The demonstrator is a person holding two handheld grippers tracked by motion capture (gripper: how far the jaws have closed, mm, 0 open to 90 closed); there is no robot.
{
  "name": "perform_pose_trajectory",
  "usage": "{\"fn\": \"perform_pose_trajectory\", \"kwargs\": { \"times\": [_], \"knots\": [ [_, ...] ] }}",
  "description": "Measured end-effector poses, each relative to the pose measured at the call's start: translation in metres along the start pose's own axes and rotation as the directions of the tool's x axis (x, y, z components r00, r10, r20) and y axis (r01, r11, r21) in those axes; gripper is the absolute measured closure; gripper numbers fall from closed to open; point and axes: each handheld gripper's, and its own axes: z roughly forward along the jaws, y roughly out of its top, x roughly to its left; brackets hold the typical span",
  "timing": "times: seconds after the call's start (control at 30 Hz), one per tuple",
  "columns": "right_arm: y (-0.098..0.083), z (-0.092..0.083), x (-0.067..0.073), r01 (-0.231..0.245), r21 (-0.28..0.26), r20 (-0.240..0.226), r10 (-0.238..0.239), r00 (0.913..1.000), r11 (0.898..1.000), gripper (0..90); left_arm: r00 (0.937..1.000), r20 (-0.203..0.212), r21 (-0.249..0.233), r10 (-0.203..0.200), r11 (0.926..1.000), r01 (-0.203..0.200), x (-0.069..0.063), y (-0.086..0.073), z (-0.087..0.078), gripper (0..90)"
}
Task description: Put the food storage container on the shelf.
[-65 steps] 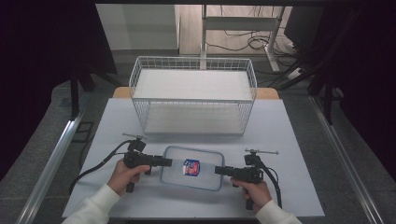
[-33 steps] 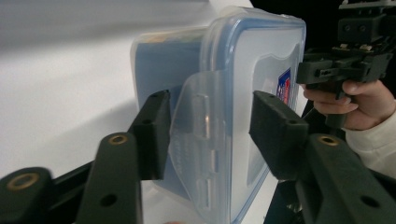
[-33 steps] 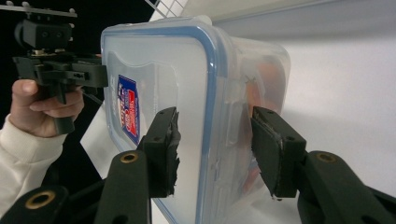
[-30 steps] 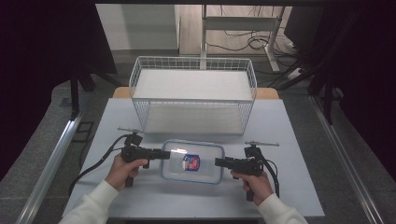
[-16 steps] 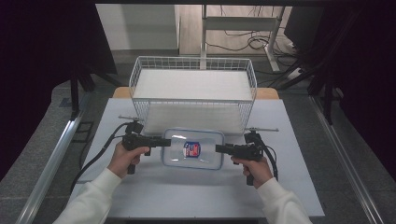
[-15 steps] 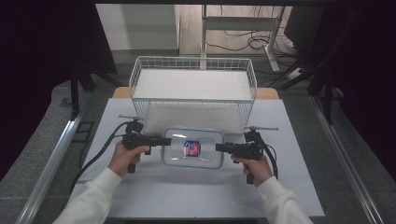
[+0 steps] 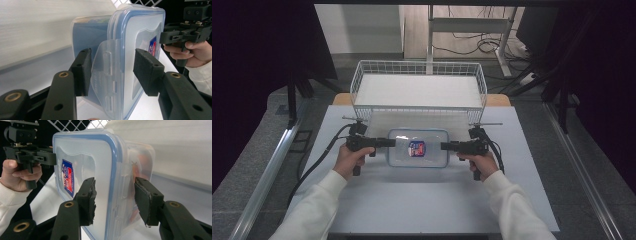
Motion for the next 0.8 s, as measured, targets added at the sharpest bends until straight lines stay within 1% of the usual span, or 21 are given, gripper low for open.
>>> {"fn": "perform_pose_trajectory", "kwargs": {
  "times": [0.1, 0.2, 0.23, 0.27, 0.3, 0.33, 0.37, 0.47, 0.53, 0.6, 0.7, 0.73, 0.8],
  "knots": [
    [0.005, 0.005, -0.01, 0.01, 0.013, -0.002, -0.01, 1.0, 1.0, 52.5, 0.9999, 0.001, 0.0, 0.01, 0.9999, -0.01, 0.007, 0.0, 0.005, 49.7],
    [0.005, 0.01, -0.015, 0.01, 0.023, 0.002, -0.01, 0.9999, 1.0, 52.4, 1.0, 0.002, -0.006, 0.002, 1.0, -0.001, 0.014, -0.002, 0.01, 49.7],
    [0.005, 0.012, -0.017, 0.011, 0.025, 0.005, -0.011, 0.9999, 1.0, 52.4, 1.0, 0.002, -0.011, -0.008, 0.9999, 0.008, 0.016, -0.002, 0.012, 49.6],
    [0.005, 0.013, -0.018, 0.008, 0.026, 0.009, -0.008, 0.9999, 1.0, 52.5, 0.9998, 0.009, -0.017, -0.02, 0.9997, 0.02, 0.018, -0.003, 0.013, 49.4],
    [0.005, 0.014, -0.019, 0.006, 0.019, 0.01, -0.006, 0.9999, 1.0, 52.5, 0.9996, 0.017, -0.021, -0.023, 0.9995, 0.023, 0.02, -0.003, 0.014, 49.6],
    [0.006, 0.016, -0.019, 0.014, 0.012, 0.011, -0.014, 0.9998, 1.0, 52.4, 0.9996, 0.019, -0.023, -0.023, 0.9995, 0.023, 0.022, -0.003, 0.014, 49.6],
    [0.006, 0.016, -0.019, 0.014, 0.012, 0.011, -0.014, 0.9998, 1.0, 52.4, 0.9997, 0.019, -0.018, -0.017, 0.9997, 0.018, 0.023, -0.003, 0.013, 49.6],
    [0.007, 0.017, -0.019, 0.01, 0.007, 0.015, -0.01, 0.9998, 1.0, 52.1, 0.9995, 0.018, -0.015, -0.024, 0.9996, 0.025, 0.024, -0.002, 0.014, 49.6],
    [0.008, 0.018, -0.021, -0.001, 0.004, 0.02, 0.001, 0.9998, 1.0, 51.7, 0.9992, 0.015, -0.023, -0.037, 0.999, 0.037, 0.026, -0.002, 0.015, 49.6],
    [0.008, 0.019, -0.022, -0.025, -0.005, 0.024, 0.026, 0.9994, 1.0, 51.2, 0.9985, 0.007, -0.031, -0.054, 0.998, 0.054, 0.026, -0.001, 0.016, 49.4],
    [0.007, 0.02, -0.022, -0.045, -0.024, 0.043, 0.046, 0.998, 0.999, 50.6, 0.997, 0.001, -0.038, -0.078, 0.9963, 0.078, 0.028, -0.001, 0.018, 48.9],
    [0.007, 0.021, -0.023, -0.057, -0.031, 0.049, 0.059, 0.9971, 0.998, 50.3, 0.9967, 0.0, -0.042, -0.081, 0.9958, 0.081, 0.028, 0.0, 0.018, 48.9],
    [0.006, 0.022, -0.023, -0.065, -0.048, 0.066, 0.068, 0.9955, 0.997, 50.1, 0.9959, -0.005, -0.047, -0.09, 0.9949, 0.089, 0.03, 0.0, 0.02, 48.6]
  ]
}}
